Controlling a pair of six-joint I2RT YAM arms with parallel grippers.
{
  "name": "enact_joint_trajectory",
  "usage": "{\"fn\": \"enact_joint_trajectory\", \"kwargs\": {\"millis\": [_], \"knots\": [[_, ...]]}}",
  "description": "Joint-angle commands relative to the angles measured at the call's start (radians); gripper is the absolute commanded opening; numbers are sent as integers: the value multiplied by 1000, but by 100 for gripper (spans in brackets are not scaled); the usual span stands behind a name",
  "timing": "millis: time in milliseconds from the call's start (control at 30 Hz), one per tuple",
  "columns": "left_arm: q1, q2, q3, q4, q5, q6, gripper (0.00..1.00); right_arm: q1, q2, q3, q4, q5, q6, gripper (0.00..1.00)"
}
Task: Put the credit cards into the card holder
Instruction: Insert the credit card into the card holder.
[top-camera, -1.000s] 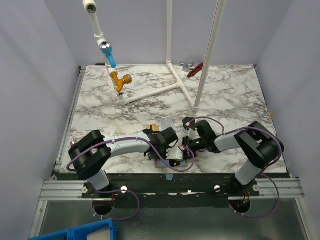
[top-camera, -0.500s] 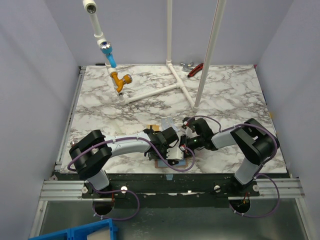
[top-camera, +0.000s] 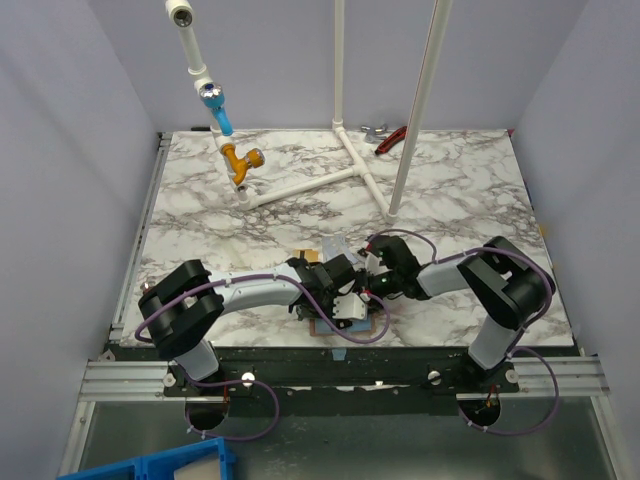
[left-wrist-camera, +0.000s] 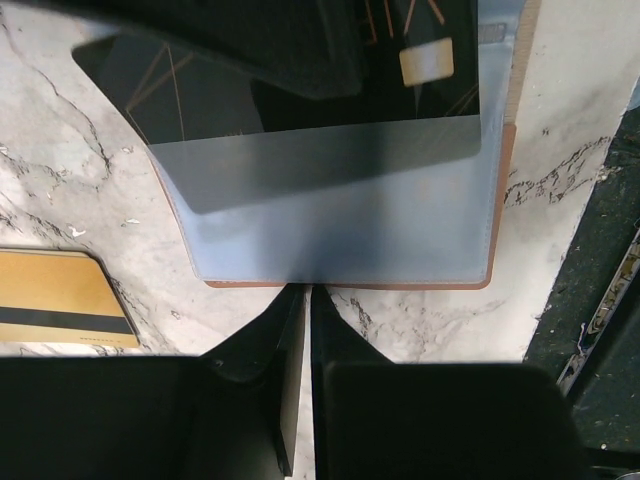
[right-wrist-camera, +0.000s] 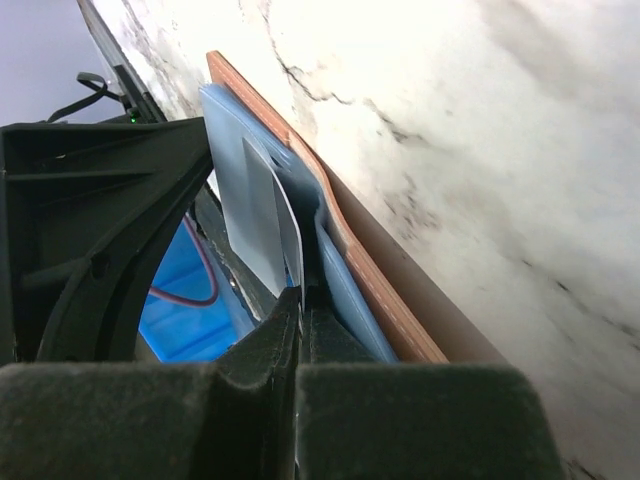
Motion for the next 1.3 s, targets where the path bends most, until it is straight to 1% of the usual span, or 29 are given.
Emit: {"fn": "enact_joint_trajectory", "kwargs": {"millis": [0,167,200,267,300,333,400,433,467,567,700,800,933,1033,1067,1133,1167,1267], "knots": [[-23,-3,-12,4,74,-11,7,44,41,47,-77,199,-35,1],[-24,-26,-23,30,94,-35,7,70,12,65,-133,251,-40,1],[-25,-27,-28,36,94,-37,6,73,4,64,-142,255,-40,2],[-25,-27,-33,41,99,-39,6,78,-16,68,-181,273,-43,12],[-24,-27,-37,41,104,-40,5,78,-30,67,-195,277,-42,19],[-23,-29,-43,46,103,-39,5,79,-44,67,-216,287,-42,24],[-22,-38,-57,56,100,-37,4,79,-81,64,-257,320,-35,33],[-20,-47,-65,63,100,-36,4,78,-98,61,-272,332,-37,39],[-17,-56,-75,72,97,-34,3,79,-111,67,-304,344,-41,42],[-7,-58,-86,82,75,-30,2,78,-136,91,-402,399,-64,45],[3,-61,-95,89,72,-22,2,79,-167,120,-468,427,-89,49],[4,-66,-92,92,75,-23,2,79,-182,128,-482,431,-99,49],[4,-63,-75,90,90,-37,2,80,-156,124,-420,381,-80,49],[4,-55,-59,92,97,-50,1,107,-144,125,-378,362,-65,48],[4,-51,-54,93,101,-54,2,121,-145,131,-370,357,-65,44],[4,-45,-47,97,103,-55,1,134,-146,136,-335,322,-61,31],[4,-41,-44,97,102,-55,1,137,-143,143,-340,314,-60,27],[4,-35,-44,100,100,-53,1,137,-143,150,-339,289,-63,28]]}}
